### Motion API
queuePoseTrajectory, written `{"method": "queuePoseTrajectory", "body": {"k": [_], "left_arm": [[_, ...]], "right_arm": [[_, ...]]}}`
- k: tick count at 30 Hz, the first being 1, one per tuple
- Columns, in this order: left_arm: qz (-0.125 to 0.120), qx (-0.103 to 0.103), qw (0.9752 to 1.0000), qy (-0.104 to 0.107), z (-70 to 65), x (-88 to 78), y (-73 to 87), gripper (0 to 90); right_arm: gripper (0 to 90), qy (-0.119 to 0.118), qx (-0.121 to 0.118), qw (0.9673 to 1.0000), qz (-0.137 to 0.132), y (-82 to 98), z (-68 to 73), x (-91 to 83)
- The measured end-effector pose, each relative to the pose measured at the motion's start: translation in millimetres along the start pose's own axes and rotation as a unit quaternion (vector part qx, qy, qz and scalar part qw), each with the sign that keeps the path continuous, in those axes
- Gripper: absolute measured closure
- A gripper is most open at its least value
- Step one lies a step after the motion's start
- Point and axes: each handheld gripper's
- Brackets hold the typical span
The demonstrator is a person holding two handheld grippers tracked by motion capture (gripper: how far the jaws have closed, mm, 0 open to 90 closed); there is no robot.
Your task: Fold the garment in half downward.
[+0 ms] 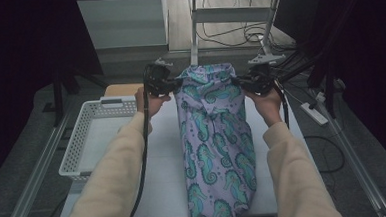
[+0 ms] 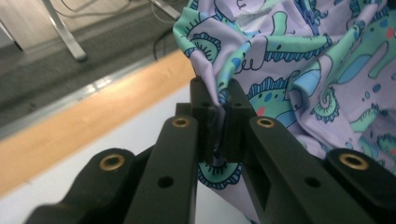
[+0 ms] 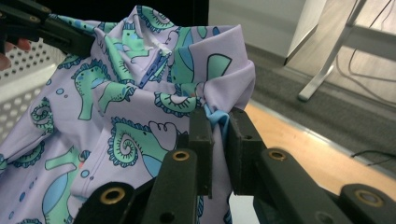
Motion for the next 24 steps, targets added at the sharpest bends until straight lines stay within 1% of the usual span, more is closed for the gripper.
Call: {"method": "queuePoseTrajectory", "body": {"k": [1, 4, 5, 7, 9, 11, 14, 17, 21, 24], "left_arm": [[-0.003, 0.005, 1.0, -0.004, 2.8, -2.4, -7.0, 85.6], [-0.021, 0.007, 0.9996, -0.015, 10.4, -12.1, -27.2, 85.6], [-0.028, 0.008, 0.9994, -0.017, 12.8, -15.6, -32.9, 85.6], [-0.036, 0.013, 0.999, -0.022, 15.6, -21.2, -41.3, 85.6], [-0.042, 0.015, 0.9987, -0.026, 16.1, -24.7, -44.0, 85.5], [-0.041, 0.01, 0.9988, -0.023, 16.5, -25.1, -41.4, 85.5], [-0.033, 0.008, 0.9992, -0.021, 16.1, -21.6, -31.0, 85.4], [-0.028, 0.008, 0.9994, -0.018, 14.4, -16.9, -17.9, 85.3], [-0.017, 0.011, 0.9997, -0.012, 12.0, -9.9, -2.3, 85.2], [-0.012, 0.008, 0.9999, -0.008, 11.1, -6.1, 7.7, 85.1]], "right_arm": [[81.2, 0.002, 0.0, 1.0, -0.005, -4.7, -0.4, -0.8], [81.2, 0.009, -0.005, 0.9996, -0.025, -20.5, -2.6, -5.3], [81.2, 0.008, -0.006, 0.9994, -0.032, -25.8, -3.5, -7.7], [81.3, 0.01, -0.008, 0.9989, -0.046, -35.2, -4.1, -11.8], [81.3, 0.01, -0.013, 0.9983, -0.056, -41.3, -2.8, -14.2], [81.2, 0.012, -0.02, 0.998, -0.059, -43.2, -0.2, -14.3], [81.2, 0.01, -0.022, 0.9985, -0.049, -38.5, 2.3, -10.2], [81.2, 0.005, -0.019, 0.9989, -0.042, -27.4, 2.3, -4.0], [81.2, 0.002, -0.005, 0.9995, -0.03, -8.9, -0.1, 7.0], [81.2, -0.002, 0.0, 0.9998, -0.022, 2.1, -0.7, 14.4]]}}
Point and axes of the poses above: each handheld gripper's, and its own axes: x roughly forward along the jaws, y roughly out of its underside, z roughly to its left, and after that the axes turned 9 degrees about -y, right-handed
